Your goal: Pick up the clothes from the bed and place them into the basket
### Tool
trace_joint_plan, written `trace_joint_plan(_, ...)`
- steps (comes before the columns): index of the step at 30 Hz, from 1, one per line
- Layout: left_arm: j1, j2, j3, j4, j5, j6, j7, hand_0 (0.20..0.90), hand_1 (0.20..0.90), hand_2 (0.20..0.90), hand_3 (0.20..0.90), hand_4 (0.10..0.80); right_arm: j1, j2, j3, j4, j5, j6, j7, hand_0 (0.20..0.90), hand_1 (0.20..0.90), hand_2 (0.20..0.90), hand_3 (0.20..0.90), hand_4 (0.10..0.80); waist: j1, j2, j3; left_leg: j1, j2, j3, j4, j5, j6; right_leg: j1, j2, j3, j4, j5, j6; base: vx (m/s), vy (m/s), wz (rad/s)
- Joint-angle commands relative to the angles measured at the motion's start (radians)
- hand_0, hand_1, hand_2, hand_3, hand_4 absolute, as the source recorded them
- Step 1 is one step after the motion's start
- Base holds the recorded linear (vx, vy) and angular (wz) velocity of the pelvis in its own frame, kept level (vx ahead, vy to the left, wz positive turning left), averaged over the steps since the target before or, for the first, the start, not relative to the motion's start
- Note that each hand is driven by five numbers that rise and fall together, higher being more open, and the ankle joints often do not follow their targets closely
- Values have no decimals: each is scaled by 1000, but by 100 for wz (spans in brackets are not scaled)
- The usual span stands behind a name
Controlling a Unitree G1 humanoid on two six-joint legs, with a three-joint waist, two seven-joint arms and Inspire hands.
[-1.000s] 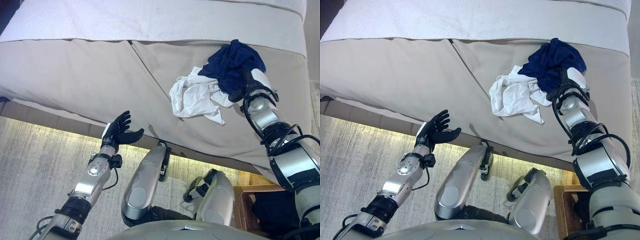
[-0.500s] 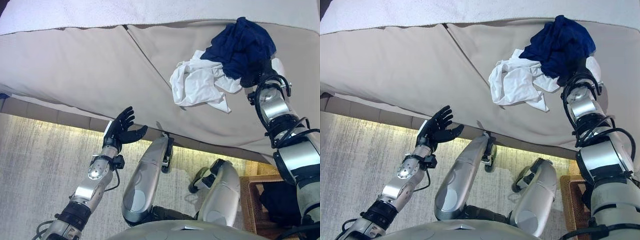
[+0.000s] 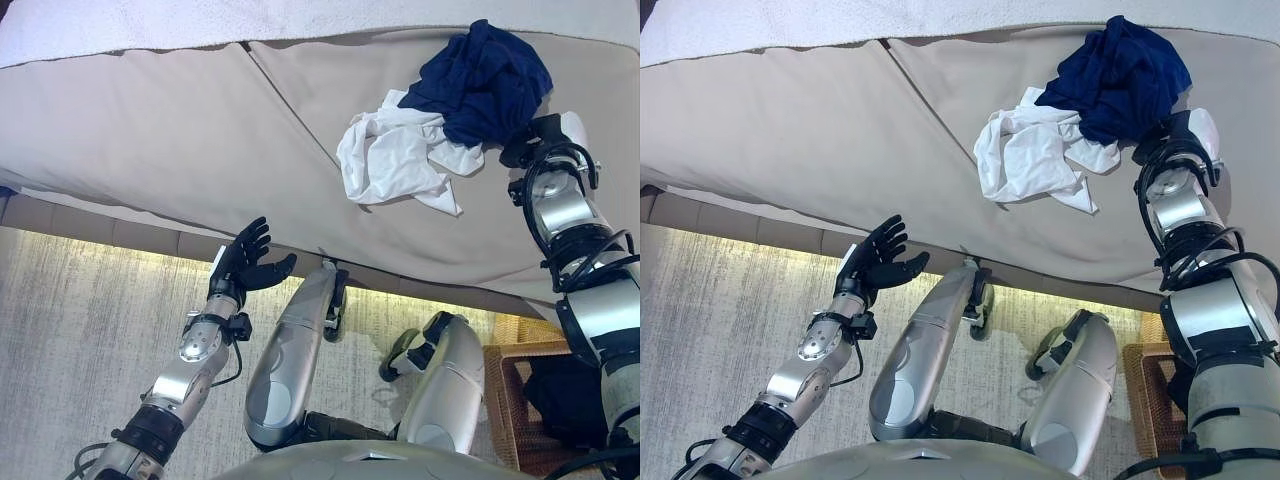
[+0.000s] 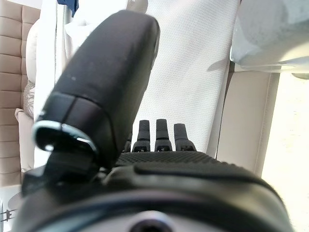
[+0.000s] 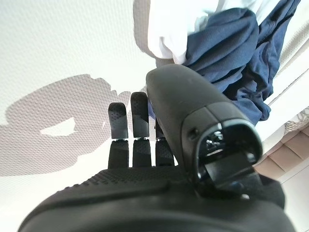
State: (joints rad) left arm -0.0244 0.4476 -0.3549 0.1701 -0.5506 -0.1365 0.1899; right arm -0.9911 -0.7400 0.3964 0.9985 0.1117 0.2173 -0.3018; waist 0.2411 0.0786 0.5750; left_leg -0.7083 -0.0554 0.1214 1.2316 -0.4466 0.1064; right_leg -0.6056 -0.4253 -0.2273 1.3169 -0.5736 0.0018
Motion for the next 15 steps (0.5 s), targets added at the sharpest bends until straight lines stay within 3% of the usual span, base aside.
trace_joint_plan(1, 29, 31, 43, -138, -4, -112, -4, 900, 900, 900, 900, 800, -146, -111, -1, -40, 6, -79, -77, 300, 300, 300, 200, 100, 21, 28, -55, 118, -18, -47, 41, -126, -12, 89, 87, -50, -47, 36, -82, 3, -19, -4)
trace_joint_plan(7, 21, 29, 43, -129, 8, -106, -3, 900, 900, 900, 900, 800, -123, -115, -21, -60, 11, -91, -63, 300, 300, 300, 200, 100, 17, 15, -55, 184, -1, -47, -13, -117, -12, 148, 80, -63, -94, 46, -77, -2, -29, -2)
trace_joint_plan(8, 17, 29, 45, -128, 9, -97, 4, 900, 900, 900, 900, 800, -119, -113, -24, -62, 17, -94, -41, 427, 427, 427, 348, 248, 16, 12, -55, 198, 2, -46, -23, -114, -18, 164, 79, -67, -108, 50, -74, -1, -50, -4)
trace_joint_plan(9, 14, 30, 47, -122, 5, -90, 8, 900, 900, 900, 900, 800, -113, -112, -26, -66, 20, -97, -22, 900, 900, 900, 900, 800, 15, 8, -55, 215, 5, -47, -42, -110, -19, 178, 78, -70, -124, 55, -73, 2, -61, -5)
trace_joint_plan(15, 14, 14, 67, -77, -19, -57, 7, 900, 900, 900, 900, 800, -48, -82, -36, -124, 17, -118, 2, 900, 900, 900, 900, 800, 9, -15, -55, 346, 32, -36, -217, -50, -27, 291, 61, -93, -277, 125, -53, 25, -32, -5)
